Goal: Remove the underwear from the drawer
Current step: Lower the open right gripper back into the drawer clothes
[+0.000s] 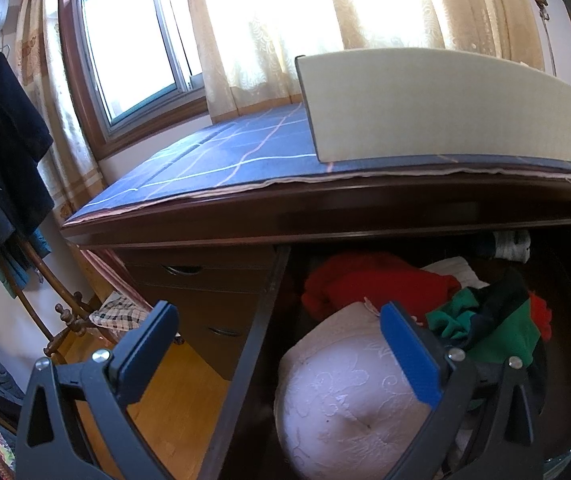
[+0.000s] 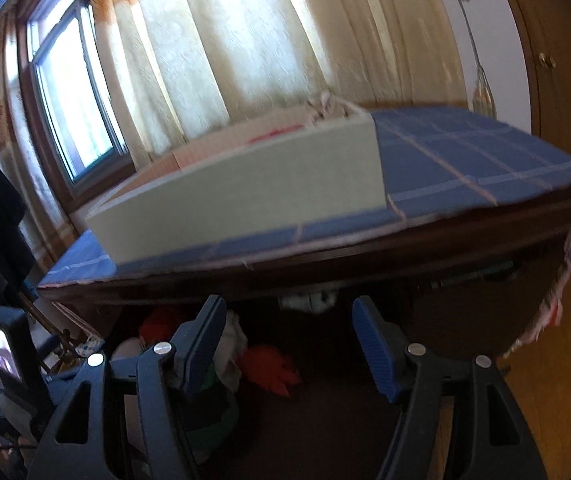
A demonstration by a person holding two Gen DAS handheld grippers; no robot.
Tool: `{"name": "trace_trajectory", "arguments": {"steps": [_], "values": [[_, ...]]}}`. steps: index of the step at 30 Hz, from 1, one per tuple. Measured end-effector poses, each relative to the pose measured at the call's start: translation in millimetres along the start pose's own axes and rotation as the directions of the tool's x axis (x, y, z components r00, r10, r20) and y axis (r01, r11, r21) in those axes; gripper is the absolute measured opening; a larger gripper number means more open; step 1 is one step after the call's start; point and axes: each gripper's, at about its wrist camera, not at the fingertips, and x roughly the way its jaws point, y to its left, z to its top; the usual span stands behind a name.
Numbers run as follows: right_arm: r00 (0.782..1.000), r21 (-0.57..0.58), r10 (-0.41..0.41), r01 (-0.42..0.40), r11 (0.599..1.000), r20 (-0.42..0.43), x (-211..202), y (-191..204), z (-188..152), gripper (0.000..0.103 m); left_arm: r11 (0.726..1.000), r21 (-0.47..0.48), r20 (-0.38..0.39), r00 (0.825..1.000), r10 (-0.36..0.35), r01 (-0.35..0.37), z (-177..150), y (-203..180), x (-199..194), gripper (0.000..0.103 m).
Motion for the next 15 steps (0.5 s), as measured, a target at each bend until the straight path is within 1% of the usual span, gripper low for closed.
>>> {"name": "trace_trajectory", "arguments": {"steps": [3,9,15], "values": [[0.999,0.007,-0.002,0.002,1.0,-0.049,7,-5,-9,0.068,1.0,0.0,0.0,1.0,0.0,0.0,0,0,0,0.102],[0.988,-0.03,0.003,-0.008,1.0,-0.154,22,-5,-24,0.068,1.0,0.0,0.0,1.0,-0.001,0.001,0,0,0,0.102],[0.982,-0.03,-0.001,-0.004,1.0,-0.191,21,-10,-38,0.068,1.0,-0.002,0.0,1.0,-0.002,0.002,1,0,0,0.102]]}}
